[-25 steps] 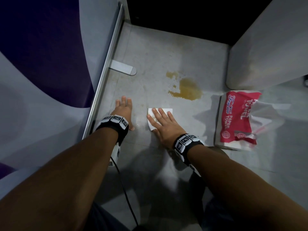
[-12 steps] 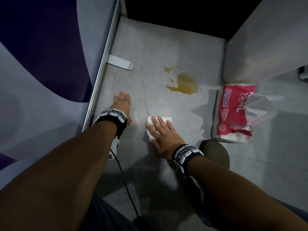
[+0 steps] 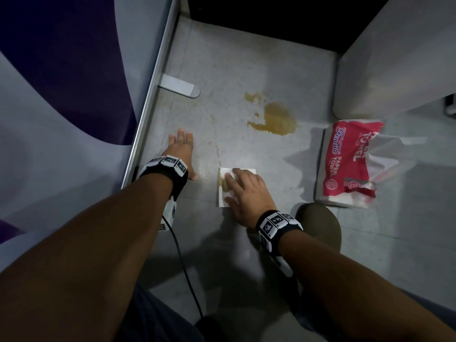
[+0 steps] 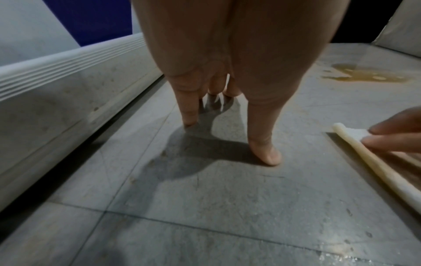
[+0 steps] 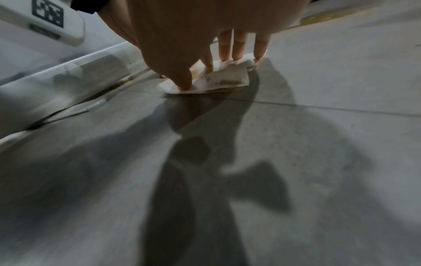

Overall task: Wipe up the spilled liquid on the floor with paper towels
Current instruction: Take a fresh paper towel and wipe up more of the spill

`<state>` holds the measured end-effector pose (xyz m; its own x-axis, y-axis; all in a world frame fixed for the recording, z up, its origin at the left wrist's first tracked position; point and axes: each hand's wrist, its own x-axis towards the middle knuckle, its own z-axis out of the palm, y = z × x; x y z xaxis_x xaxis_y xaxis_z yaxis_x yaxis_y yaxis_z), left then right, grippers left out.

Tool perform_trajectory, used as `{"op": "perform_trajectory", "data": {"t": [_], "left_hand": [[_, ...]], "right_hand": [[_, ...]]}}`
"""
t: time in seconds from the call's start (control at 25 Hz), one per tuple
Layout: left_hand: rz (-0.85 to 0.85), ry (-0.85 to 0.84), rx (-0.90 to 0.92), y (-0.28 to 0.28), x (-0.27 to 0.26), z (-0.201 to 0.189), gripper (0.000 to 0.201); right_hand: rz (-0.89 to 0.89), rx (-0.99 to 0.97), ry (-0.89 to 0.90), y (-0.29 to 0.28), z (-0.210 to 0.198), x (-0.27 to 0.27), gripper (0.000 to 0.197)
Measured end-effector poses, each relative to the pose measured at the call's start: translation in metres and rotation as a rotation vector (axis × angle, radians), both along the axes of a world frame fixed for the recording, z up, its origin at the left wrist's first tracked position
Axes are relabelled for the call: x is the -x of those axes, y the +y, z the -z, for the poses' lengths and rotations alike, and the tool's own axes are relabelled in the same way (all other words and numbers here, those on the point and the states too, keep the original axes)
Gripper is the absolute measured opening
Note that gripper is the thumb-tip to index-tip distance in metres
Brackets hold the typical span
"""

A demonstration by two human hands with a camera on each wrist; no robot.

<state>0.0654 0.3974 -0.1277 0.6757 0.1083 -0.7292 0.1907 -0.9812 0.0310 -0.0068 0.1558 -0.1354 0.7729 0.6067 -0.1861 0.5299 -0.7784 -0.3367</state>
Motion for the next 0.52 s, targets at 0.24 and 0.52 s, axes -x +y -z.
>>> {"op": "perform_trajectory", "data": {"t": [0.24, 0.52], "left_hand": [[-0.014, 0.009, 0.013, -0.0001, 0.0006, -0.0020, 0.136], [-0.022, 0.013, 0.021, -0.0014, 0.0017, -0.0059, 0.136]], "right_hand": [[0.009, 0.020, -0.019, 0.0031, 0.0024, 0.0011, 0.056], [-0.004, -0.120, -0.113, 0.0044, 0.0075, 0.0082, 0.037]]}}
